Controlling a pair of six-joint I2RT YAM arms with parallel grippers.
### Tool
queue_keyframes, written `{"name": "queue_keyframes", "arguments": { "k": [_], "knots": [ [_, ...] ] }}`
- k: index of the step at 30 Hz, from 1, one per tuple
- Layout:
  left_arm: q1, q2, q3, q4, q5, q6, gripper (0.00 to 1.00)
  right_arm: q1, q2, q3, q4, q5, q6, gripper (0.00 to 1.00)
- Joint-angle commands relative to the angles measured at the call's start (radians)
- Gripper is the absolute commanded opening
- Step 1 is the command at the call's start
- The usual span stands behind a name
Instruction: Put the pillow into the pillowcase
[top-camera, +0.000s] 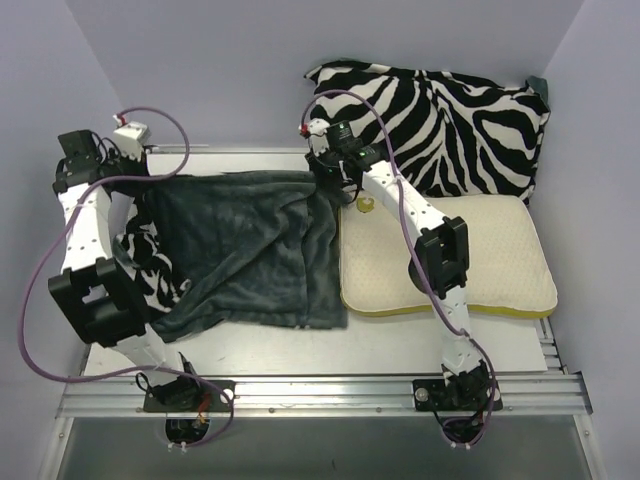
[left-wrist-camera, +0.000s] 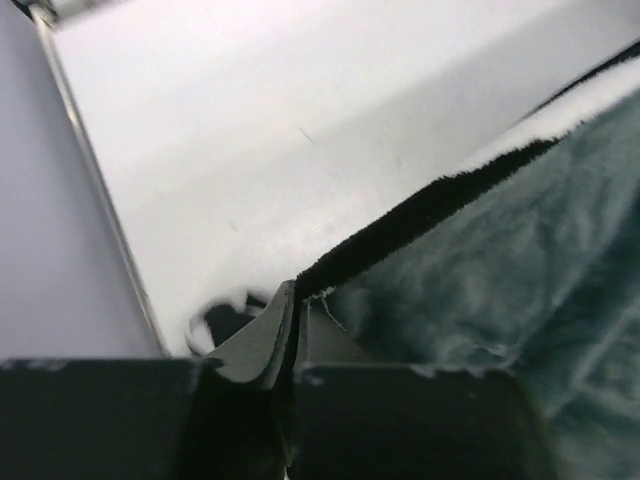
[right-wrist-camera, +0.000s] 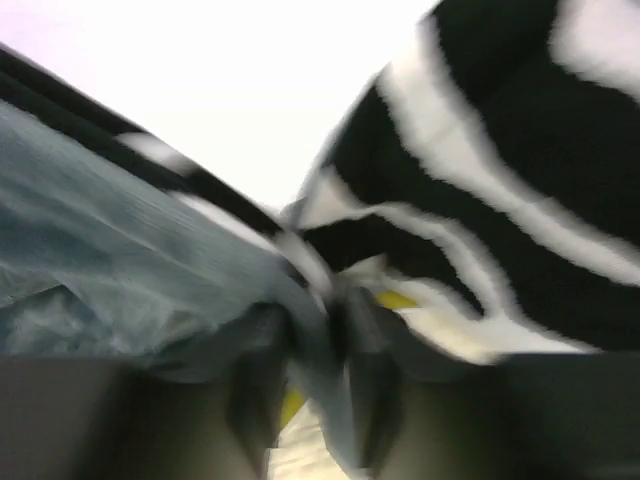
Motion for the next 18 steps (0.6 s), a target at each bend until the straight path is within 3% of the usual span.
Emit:
{"name": "queue_keyframes", "arguments": {
  "k": [1,2,3,4,8,12,15,18],
  "knots": [
    [-0.032,0.159,0.157,0.223,-0.171,-0.177,0.24,0.019,0.035,0.043,0.117,0.166,-0.017,0.34],
    [-0.044,0.201,0.247,0.202,-0.213,-0.189,0.4,0.025,0.056,0.071,0.107,0.182,-0.028,0.55],
    [-0.052,0.274,0.294,0.176,-0.275,-0.195,0.54,0.028,0.071,0.115,0.092,0.183,-0.047,0.86],
    [-0.057,0.302,0.332,0.124,-0.293,-0.197,0.65,0.033,0.062,0.116,0.063,0.183,-0.053,0.99],
    [-0.043,0.292,0.354,0.047,-0.302,-0.185,0.73,0.034,-0.091,-0.053,-0.002,0.098,-0.081,0.99],
    [-0.041,0.102,0.08,-0.014,-0.285,-0.085,0.75,0.068,-0.29,-0.364,-0.092,-0.031,-0.074,0.89],
    [-0.044,-0.019,-0.077,-0.084,-0.227,-0.022,0.73,0.118,-0.326,-0.475,-0.129,-0.112,-0.073,0.76],
    [-0.044,-0.101,-0.265,-0.11,-0.251,-0.031,0.73,0.149,-0.308,-0.539,-0.151,-0.179,-0.03,0.7]
  ]
}}
